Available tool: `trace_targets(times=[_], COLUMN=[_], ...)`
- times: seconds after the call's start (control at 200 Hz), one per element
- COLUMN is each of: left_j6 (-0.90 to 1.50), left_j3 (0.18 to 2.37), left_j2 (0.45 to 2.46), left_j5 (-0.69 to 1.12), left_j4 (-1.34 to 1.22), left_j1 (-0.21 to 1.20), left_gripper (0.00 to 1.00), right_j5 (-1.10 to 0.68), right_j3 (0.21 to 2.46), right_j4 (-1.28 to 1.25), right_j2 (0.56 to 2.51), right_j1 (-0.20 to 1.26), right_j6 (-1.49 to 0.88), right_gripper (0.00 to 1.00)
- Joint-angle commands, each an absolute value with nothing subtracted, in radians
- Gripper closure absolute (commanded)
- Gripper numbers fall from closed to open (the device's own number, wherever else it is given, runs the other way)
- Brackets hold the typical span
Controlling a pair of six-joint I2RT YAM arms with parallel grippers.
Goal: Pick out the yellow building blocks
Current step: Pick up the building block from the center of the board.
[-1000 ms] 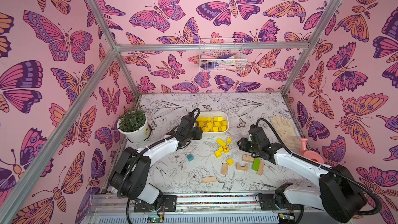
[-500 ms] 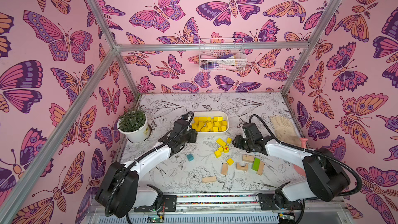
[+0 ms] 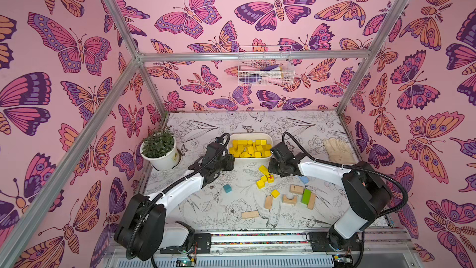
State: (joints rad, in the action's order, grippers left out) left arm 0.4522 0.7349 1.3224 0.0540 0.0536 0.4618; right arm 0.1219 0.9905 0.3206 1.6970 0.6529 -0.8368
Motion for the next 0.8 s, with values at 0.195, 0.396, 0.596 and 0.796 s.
trace_targets(times=[0.195,0.396,0.596,0.796], left_j6=[0.445,0.448,0.453,0.457], left_j3=[0.703,0.692,0.688,0.684], left_j2=[1.283,1.246,1.243,1.239], left_j5=[0.069,0.071,0.073,0.073], left_j4=[0.056,0.055,0.051,0.051], left_j1=[0.443,0.439,0.434,0.432], left_gripper=[0.56,0.56,0.55,0.55], right_j5=[0.190,0.190,0.205,0.200], right_j3=[1.065,1.054,1.040,1.060], right_j4=[0.458,0.439,0.398,0.396], right_j2=[1.773,1.770,1.747,1.760], right_j1=[0.656,0.655,0.655,0.654], right_j6=[-0.895,-0.912,-0.884,-0.852], right_gripper=[0.48,0.49,0.50,0.55])
